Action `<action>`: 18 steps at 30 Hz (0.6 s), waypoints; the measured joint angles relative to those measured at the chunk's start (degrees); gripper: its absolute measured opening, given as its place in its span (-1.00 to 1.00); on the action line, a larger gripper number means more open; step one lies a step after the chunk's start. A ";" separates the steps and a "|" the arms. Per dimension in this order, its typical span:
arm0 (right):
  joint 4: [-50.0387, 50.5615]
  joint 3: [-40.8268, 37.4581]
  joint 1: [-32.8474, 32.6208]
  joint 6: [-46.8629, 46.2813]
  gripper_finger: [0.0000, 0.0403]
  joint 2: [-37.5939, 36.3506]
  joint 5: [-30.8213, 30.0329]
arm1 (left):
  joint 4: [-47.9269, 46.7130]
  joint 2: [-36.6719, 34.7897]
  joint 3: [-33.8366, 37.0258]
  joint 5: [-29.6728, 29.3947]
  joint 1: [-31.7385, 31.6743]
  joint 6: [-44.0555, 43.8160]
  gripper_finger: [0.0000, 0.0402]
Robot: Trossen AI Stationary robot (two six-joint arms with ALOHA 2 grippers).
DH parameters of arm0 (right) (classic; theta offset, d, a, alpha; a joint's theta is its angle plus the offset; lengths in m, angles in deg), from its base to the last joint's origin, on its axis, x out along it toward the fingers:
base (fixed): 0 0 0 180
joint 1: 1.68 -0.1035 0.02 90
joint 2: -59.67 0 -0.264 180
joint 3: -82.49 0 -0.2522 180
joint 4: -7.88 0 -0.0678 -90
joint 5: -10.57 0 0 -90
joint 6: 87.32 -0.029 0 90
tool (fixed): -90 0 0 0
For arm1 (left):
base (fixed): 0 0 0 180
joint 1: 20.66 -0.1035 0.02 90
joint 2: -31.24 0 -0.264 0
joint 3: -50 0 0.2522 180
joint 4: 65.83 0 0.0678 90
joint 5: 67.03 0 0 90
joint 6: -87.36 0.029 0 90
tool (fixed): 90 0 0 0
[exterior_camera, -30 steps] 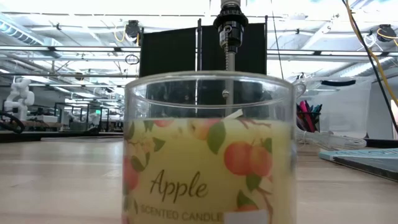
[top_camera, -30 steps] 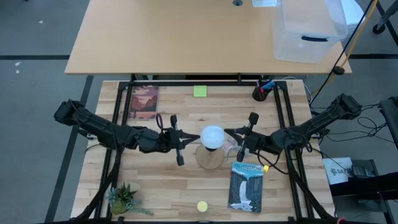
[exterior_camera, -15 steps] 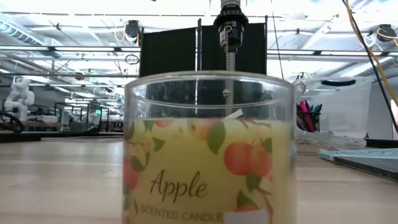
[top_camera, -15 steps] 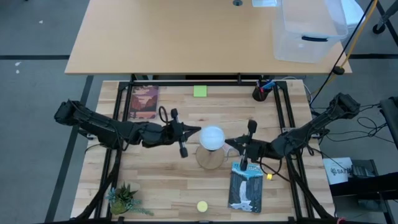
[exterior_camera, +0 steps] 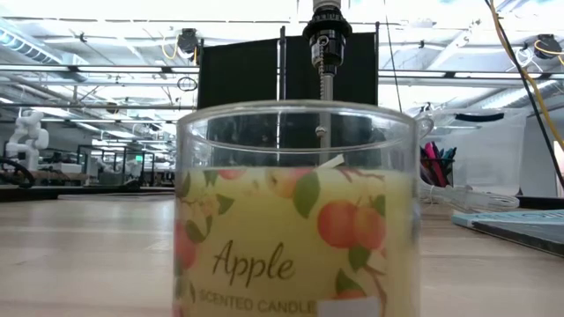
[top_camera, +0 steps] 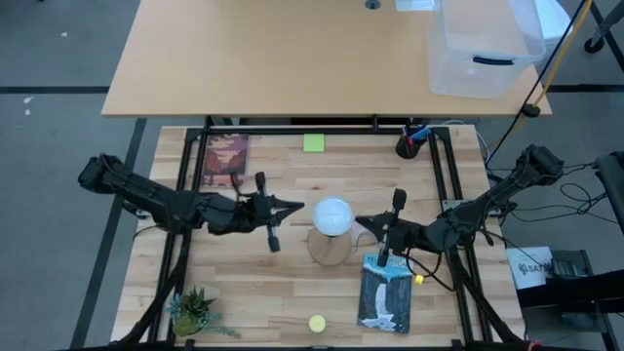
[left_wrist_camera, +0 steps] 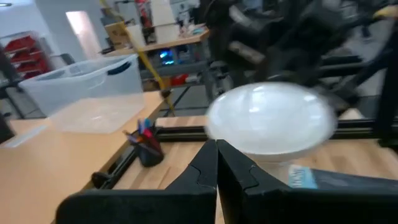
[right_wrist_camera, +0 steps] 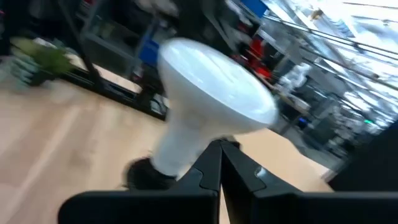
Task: Screw lightbulb
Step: Insert the white lightbulb into the brown lamp
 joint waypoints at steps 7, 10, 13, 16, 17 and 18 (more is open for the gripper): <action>-3.06 0.00 3.81 6.18 -1.00 -0.02 0.05 | 1.34 1.22 0.00 1.53 3.53 0.19 -1.00; -4.05 0.00 5.36 7.19 -1.00 -0.04 0.23 | 2.78 3.06 0.00 1.60 3.49 -0.40 -1.00; -4.29 0.00 6.43 7.38 -1.00 -0.04 0.47 | 4.60 4.90 0.00 1.62 3.40 -0.26 -1.00; -4.37 0.00 6.75 7.99 -1.00 -0.04 0.79 | 5.31 5.69 0.00 1.68 2.85 -0.18 -1.00; -4.49 0.00 6.77 8.28 -1.00 -0.04 1.55 | 5.42 5.72 0.00 1.68 2.55 -0.29 -1.00; -4.81 0.00 6.75 8.50 -1.00 -0.04 2.56 | 5.41 5.72 0.00 1.68 2.32 -0.35 -1.00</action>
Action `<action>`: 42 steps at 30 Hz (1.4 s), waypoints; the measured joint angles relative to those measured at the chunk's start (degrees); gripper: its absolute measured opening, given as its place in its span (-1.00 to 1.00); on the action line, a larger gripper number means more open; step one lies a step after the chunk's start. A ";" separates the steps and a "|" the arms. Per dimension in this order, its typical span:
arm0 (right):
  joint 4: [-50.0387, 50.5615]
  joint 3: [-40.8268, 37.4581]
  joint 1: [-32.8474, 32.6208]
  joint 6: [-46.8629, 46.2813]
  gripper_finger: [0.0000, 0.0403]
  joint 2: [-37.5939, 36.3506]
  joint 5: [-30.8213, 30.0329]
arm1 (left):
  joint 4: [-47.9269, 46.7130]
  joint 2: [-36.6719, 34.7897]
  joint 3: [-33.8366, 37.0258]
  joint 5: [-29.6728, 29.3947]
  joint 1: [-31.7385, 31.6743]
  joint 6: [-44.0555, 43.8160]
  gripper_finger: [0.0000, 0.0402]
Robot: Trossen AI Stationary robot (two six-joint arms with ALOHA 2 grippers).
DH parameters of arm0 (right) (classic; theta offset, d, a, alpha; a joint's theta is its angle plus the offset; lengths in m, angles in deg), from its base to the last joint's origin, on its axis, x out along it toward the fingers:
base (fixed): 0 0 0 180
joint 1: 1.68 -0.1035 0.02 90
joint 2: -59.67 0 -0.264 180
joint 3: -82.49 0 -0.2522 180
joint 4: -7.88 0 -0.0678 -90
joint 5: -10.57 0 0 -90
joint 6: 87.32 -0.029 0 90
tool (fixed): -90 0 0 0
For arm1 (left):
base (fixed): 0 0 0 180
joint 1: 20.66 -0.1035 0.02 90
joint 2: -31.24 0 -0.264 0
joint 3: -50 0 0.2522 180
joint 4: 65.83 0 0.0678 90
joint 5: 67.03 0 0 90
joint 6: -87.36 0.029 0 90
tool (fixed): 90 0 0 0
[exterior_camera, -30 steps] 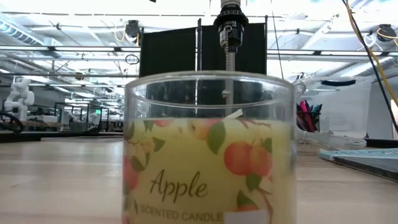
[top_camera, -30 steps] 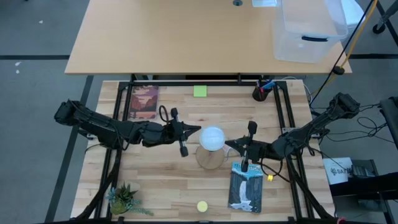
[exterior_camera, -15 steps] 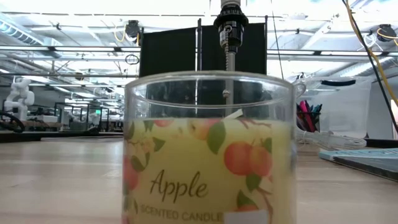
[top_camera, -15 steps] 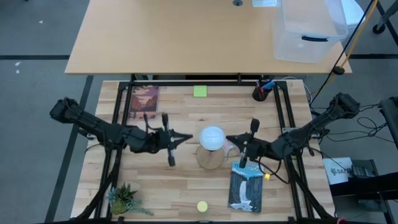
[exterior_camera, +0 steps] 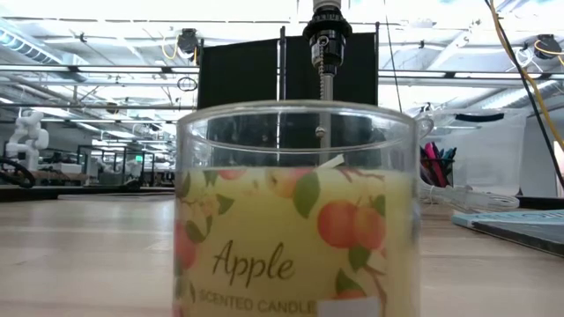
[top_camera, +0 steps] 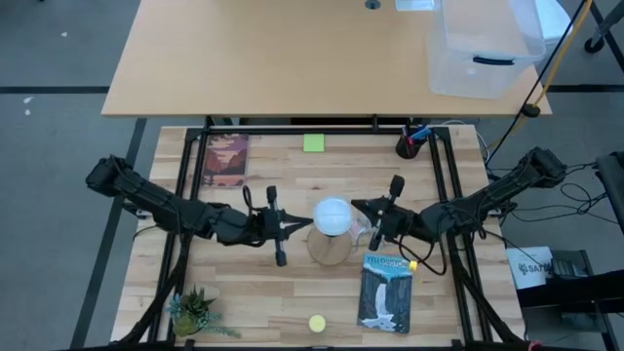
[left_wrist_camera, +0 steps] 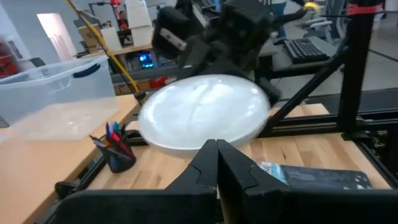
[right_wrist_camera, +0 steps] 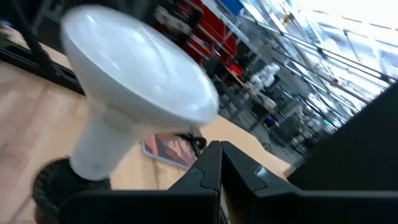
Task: Screw lightbulb
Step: Insert the white lightbulb into the brown lamp
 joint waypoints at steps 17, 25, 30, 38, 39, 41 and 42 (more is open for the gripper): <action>0.65 0.00 -3.44 1.27 -1.00 -0.11 0.82 | -1.98 -0.07 0.00 -0.11 -3.62 -0.41 -1.00; 0.75 0.00 -6.21 -0.54 -1.00 -0.04 1.30 | -3.20 0.04 0.02 0.17 -6.07 -1.79 -1.00; 3.61 0.00 -7.50 -3.26 -1.00 -0.04 1.19 | -4.49 -0.10 0.02 0.17 -5.68 -1.66 -1.00; 4.26 0.00 -7.39 -2.04 -1.00 -0.04 -4.30 | -6.18 -2.95 0.02 -0.18 -0.90 0.18 -1.00; 4.26 0.00 -6.86 -1.71 -1.00 -0.04 -5.11 | -5.99 -3.09 0.02 -0.30 -0.16 0.60 -1.00; 4.06 0.00 -5.68 -1.28 -1.00 -0.03 -5.06 | -4.67 -3.25 0.02 -0.36 0.85 1.57 -1.00; 3.70 0.00 -5.07 -0.78 -1.00 -0.02 -5.06 | -4.18 -3.26 0.02 -0.35 1.25 1.74 -1.00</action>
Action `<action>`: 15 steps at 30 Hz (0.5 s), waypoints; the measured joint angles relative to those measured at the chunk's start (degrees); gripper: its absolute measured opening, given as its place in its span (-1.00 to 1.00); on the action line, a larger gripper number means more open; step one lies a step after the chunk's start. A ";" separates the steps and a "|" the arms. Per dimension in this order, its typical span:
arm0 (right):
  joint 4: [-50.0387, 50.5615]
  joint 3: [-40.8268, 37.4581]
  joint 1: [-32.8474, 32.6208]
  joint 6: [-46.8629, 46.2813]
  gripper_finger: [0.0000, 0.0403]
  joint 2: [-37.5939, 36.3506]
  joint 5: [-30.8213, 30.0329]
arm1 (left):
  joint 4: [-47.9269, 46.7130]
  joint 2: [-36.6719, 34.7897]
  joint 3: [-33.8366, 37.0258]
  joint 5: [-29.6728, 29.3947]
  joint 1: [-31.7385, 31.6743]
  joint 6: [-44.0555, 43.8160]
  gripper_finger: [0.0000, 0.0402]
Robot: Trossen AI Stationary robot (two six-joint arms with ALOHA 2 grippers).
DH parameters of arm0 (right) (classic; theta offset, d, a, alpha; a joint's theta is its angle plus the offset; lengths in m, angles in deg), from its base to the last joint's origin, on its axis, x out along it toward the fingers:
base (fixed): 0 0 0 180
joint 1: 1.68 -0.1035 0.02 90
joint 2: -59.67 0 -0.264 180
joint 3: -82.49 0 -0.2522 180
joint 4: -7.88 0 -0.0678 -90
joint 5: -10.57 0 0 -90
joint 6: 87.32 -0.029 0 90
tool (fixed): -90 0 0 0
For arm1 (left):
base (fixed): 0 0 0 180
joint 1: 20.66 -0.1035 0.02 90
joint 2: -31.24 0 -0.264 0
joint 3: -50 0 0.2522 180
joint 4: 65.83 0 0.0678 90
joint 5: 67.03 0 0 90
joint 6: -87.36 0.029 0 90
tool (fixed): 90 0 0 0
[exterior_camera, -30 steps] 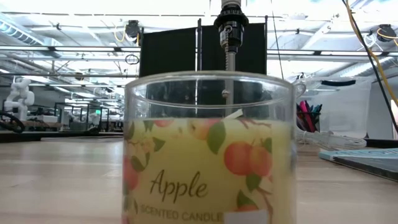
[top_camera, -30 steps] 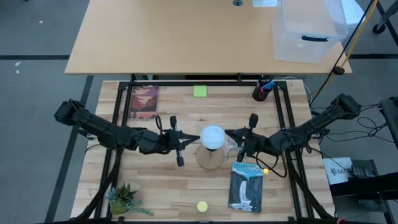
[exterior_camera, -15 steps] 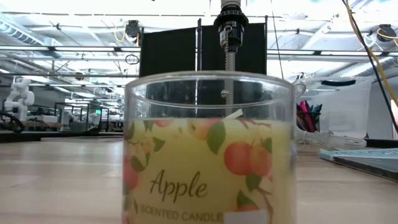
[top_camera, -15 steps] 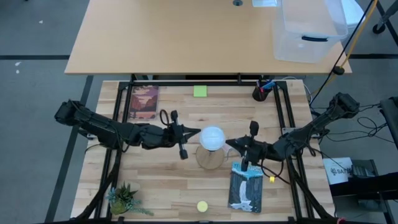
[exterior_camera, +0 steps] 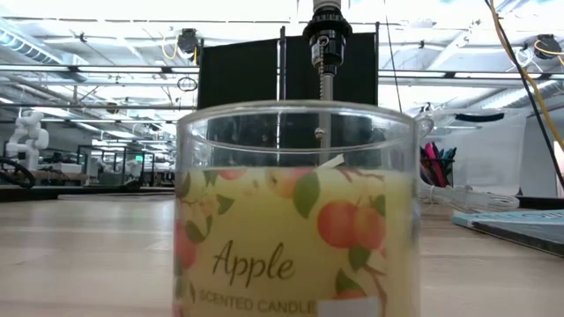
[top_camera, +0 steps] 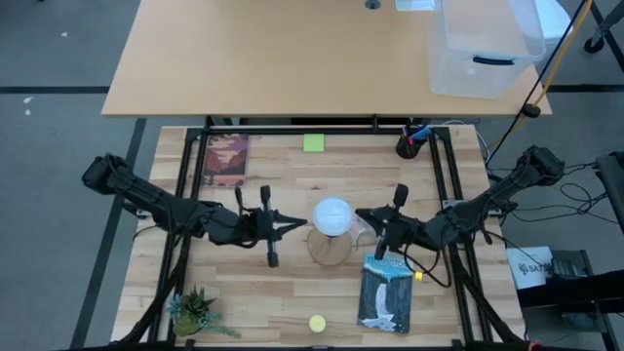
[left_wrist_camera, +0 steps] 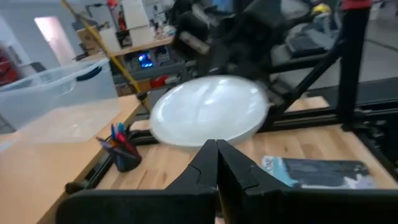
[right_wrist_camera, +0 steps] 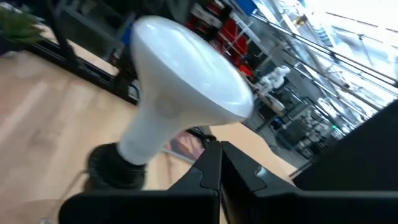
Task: Screw lightbulb
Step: Insert the white lightbulb into the brown lamp
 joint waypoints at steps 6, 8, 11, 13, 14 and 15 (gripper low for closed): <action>-3.51 0.00 3.17 3.07 -1.00 0.00 0.68 | 0.59 0.02 0.00 1.34 0.27 -1.24 -1.00; -4.49 0.02 4.14 4.28 -1.00 -0.02 3.39 | 0.82 0.05 0.00 1.77 0.29 -1.29 -1.00; -5.30 0.02 5.17 5.98 -1.00 0.02 4.66 | 2.10 0.79 -0.02 2.93 0.14 -1.46 -1.00; -5.36 0.02 5.84 6.55 -1.00 0.02 4.47 | 2.67 1.76 -0.02 3.95 0.02 -1.48 -1.00; -5.34 0.02 6.09 6.68 -1.00 0.02 4.62 | 2.79 2.24 -0.02 4.16 -0.26 -1.47 -1.00; -5.35 0.02 6.22 6.71 -1.00 0.02 4.73 | 2.93 2.72 -0.02 4.23 -0.52 -1.51 -1.00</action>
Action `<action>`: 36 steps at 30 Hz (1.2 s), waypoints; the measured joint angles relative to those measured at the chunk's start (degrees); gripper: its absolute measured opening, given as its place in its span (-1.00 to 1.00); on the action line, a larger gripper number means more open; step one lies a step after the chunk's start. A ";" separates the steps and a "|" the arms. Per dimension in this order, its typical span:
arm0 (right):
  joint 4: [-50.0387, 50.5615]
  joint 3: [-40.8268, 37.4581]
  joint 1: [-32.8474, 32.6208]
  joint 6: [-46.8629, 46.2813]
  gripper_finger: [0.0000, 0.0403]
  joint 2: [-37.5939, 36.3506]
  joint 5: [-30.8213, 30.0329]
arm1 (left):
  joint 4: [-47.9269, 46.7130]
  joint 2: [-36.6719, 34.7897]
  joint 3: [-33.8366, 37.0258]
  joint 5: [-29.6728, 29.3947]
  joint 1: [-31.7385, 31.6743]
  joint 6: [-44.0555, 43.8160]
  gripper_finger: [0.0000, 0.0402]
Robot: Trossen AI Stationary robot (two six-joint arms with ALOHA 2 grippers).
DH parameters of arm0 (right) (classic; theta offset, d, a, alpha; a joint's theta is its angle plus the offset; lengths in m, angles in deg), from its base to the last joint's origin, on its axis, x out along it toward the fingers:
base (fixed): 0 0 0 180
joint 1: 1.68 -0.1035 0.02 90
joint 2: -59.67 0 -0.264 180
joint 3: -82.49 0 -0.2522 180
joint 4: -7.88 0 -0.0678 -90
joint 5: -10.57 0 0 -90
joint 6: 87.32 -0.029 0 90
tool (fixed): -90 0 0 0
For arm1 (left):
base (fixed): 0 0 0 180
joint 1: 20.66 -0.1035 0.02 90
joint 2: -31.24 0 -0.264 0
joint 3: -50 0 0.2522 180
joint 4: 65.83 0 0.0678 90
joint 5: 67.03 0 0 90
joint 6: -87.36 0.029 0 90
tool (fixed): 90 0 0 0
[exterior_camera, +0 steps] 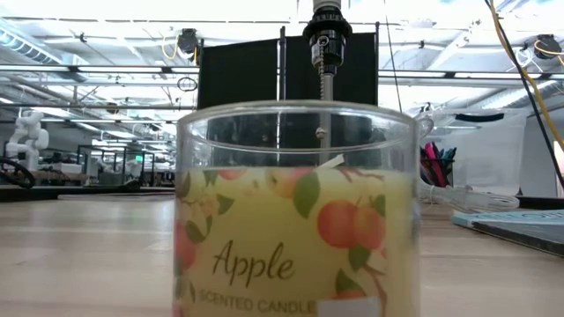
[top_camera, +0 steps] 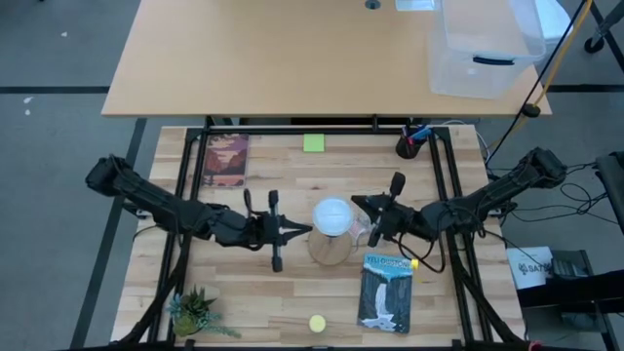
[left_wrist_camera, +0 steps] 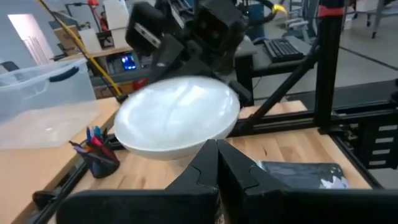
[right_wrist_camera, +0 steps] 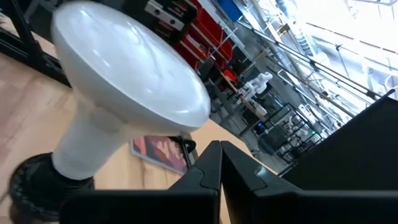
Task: Screw lightbulb
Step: Insert the white lightbulb into the brown lamp
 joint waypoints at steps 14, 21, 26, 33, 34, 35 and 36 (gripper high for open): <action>-0.42 0.00 -0.37 1.37 -1.00 -0.07 3.10 | 0.99 0.69 0.00 1.46 -3.01 -1.70 -1.00; -0.48 0.00 -2.42 0.98 -1.00 -0.20 2.76 | 0.57 0.64 0.00 1.54 -4.49 -1.74 -1.00; 0.15 0.00 -4.20 -0.50 -1.00 -0.22 1.49 | 0.14 0.60 0.00 1.03 -6.01 -2.18 -1.00; 1.38 -0.07 -6.64 -2.24 -1.00 0.15 3.70 | -2.34 0.79 0.02 0.36 -10.83 -6.20 -1.00; 1.39 -0.07 -6.98 -2.94 -1.00 0.05 3.50 | -2.75 0.79 0.02 0.38 -11.28 -6.56 -1.00; 1.68 -0.01 -7.21 -3.68 -1.00 0.00 3.51 | -3.07 0.79 0.02 0.41 -11.69 -6.82 -1.00; 2.19 0.00 -7.46 -4.48 -1.00 0.00 3.51 | -3.23 0.79 0.02 0.41 -11.95 -6.93 -1.00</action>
